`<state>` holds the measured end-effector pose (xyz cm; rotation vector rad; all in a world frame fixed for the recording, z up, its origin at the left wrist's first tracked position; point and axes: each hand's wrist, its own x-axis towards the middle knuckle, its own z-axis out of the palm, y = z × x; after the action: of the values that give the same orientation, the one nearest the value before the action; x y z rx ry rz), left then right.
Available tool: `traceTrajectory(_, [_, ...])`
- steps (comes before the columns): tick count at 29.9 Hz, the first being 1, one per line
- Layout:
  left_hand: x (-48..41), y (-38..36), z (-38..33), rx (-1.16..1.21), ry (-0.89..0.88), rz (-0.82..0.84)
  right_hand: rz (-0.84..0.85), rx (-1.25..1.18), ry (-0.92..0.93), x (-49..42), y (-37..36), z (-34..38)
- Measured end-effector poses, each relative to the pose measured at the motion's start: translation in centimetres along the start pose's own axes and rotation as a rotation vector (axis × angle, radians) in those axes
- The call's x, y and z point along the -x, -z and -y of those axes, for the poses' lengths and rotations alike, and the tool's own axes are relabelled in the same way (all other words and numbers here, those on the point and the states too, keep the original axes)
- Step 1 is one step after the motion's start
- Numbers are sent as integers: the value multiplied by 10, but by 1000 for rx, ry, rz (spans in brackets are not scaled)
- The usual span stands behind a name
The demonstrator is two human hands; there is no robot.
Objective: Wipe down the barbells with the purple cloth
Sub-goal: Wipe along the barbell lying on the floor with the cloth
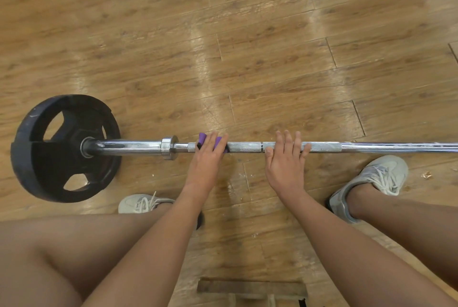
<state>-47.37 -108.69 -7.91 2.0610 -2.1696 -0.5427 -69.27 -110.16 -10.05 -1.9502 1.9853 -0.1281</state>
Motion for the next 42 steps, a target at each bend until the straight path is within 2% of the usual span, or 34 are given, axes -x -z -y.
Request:
traceTrajectory(6, [-19, 16, 14, 88, 170, -99, 19, -15, 4, -18, 5, 2])
traceTrajectory(10, [-20, 3, -14, 113, 43, -98, 32, -12, -3, -32, 6, 3])
traceTrajectory(13, [-27, 0, -15, 134, 45, -105, 57, -4, -9, -42, 8, 3])
traceTrajectory(19, [-46, 10, 15, 40, 153, -140, 67, 0, -12, -58, 13, 6])
traceTrajectory(29, [-53, -3, 0, -205, 9, -135, 20, 0, 0, -71, 10, 8])
traceTrajectory(34, [-56, -5, -10, -118, -12, -123, 28, -1, -7, -73, 11, 9])
traceTrajectory(38, [-61, 10, 5, 68, 112, -123, 60, 13, -9, -73, 14, 9])
traceTrajectory(42, [-71, 12, 7, 140, 196, -158, 44, 10, -12, -71, 15, 11])
